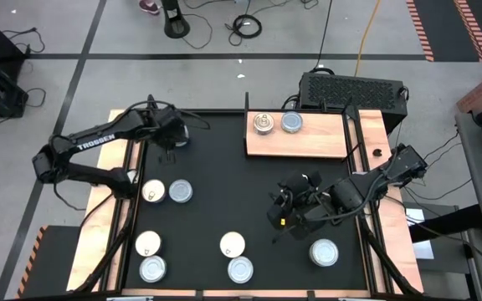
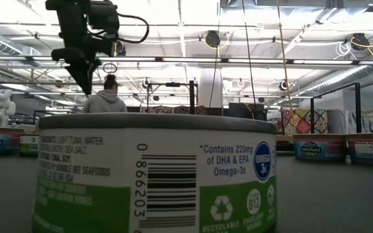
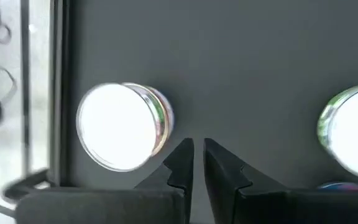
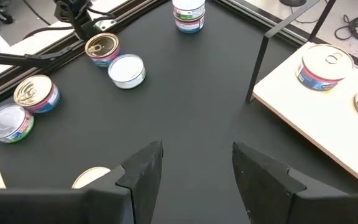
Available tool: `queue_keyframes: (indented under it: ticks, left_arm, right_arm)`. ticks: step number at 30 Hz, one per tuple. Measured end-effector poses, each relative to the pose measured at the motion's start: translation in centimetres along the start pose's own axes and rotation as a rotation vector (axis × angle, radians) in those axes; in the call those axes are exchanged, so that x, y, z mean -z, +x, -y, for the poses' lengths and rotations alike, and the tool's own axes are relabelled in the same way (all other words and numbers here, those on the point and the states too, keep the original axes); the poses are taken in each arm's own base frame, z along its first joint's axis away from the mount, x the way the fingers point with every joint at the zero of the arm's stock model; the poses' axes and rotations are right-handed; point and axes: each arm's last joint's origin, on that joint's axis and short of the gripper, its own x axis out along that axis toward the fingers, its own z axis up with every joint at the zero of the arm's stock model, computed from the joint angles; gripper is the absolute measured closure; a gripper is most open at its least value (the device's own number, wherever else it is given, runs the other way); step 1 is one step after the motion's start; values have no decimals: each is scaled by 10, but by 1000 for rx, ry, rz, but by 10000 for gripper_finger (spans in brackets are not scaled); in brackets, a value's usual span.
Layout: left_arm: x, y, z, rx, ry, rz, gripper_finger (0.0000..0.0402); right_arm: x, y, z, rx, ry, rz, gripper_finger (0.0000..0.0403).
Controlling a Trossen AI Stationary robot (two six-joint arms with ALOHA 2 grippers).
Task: Stack canned seafood by type on shelf
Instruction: Put the green tuna can on the shelf aligned with the other green tuna can
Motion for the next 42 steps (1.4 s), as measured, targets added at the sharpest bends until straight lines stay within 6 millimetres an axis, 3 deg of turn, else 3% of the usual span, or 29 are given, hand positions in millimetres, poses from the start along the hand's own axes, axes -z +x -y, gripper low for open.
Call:
queue_keyframes:
  ticks: [13,19,26,33,39,42]
  left_arm:
    - [-13,35,-9,9,31,-123,209]
    - [-25,58,-18,-131,-35,-164,209]
    - [-30,74,-18,-129,-82,-200,210]
    - [-21,98,-14,-213,-100,-290,210]
    - [-14,107,-10,-292,-98,-326,212]
    - [-13,109,-10,-308,-103,-326,233]
  right_arm:
    - [0,0,1,6,-22,-2,216]
    - [0,0,1,8,-39,-3,216]
    - [1,0,1,8,-49,-3,216]
    - [0,0,1,9,-50,-2,216]
    - [1,0,1,10,-62,-3,216]
    - [0,0,1,11,-61,-2,216]
